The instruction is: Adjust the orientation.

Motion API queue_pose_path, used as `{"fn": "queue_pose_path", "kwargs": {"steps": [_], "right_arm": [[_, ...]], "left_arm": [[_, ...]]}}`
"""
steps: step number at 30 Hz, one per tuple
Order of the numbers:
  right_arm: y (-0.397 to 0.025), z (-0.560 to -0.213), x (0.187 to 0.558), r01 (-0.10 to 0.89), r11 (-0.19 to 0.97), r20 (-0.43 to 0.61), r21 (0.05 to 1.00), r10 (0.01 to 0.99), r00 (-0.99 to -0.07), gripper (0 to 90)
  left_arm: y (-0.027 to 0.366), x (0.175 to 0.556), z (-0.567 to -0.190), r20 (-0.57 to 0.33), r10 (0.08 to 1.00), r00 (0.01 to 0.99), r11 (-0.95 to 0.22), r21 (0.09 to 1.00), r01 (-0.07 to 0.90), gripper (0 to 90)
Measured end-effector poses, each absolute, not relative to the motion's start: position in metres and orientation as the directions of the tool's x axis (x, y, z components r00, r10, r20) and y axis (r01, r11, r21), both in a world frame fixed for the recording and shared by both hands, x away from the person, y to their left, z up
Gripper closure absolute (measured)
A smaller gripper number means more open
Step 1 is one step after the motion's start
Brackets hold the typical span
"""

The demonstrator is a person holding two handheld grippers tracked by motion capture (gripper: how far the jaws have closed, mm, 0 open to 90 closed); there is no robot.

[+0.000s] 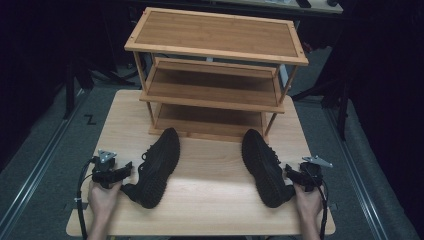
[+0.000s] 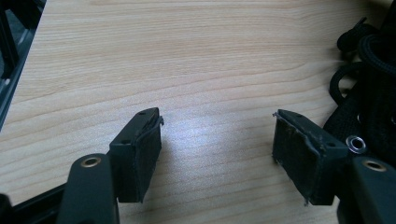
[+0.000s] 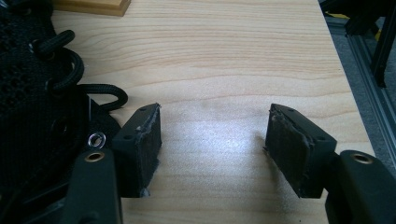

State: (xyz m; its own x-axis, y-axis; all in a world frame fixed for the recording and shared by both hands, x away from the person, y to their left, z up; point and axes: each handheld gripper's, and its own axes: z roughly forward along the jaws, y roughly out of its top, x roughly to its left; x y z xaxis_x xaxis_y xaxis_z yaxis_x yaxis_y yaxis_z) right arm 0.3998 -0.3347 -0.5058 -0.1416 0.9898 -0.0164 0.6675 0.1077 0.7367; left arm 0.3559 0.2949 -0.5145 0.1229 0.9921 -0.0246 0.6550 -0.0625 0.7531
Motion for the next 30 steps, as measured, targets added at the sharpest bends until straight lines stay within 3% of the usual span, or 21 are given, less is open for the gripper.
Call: {"fn": "queue_pose_path", "kwargs": {"steps": [30], "right_arm": [[-0.3377,-0.5057,0.3993,0.665,0.086,0.017,0.741,0.989,-0.147,34.1]], "left_arm": [[0.3009,0.3559,-0.5112,-0.071,0.985,0.160,-0.057,0.737,0.673,31.5]]}}
